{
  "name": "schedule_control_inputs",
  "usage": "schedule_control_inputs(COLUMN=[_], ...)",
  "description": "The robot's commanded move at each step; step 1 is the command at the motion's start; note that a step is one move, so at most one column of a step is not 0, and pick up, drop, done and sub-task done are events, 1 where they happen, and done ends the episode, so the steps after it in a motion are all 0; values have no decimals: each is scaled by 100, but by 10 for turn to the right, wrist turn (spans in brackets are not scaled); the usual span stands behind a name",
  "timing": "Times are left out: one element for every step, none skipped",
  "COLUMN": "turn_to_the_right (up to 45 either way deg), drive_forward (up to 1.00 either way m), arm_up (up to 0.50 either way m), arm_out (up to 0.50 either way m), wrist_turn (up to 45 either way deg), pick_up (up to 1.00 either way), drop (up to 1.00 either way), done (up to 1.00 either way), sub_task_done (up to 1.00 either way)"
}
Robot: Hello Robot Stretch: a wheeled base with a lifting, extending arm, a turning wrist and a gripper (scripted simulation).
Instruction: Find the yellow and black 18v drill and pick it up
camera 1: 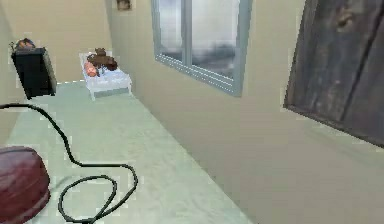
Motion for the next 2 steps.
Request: schedule_control_inputs(turn_to_the_right=[0, -60], drive_forward=[100, 0], arm_up=[0, 0], arm_out=[0, 0], wrist_turn=[0, 0], pick_up=[0, 0], drop=[0, 0], done=[0, 0], sub_task_done=[0, 0])
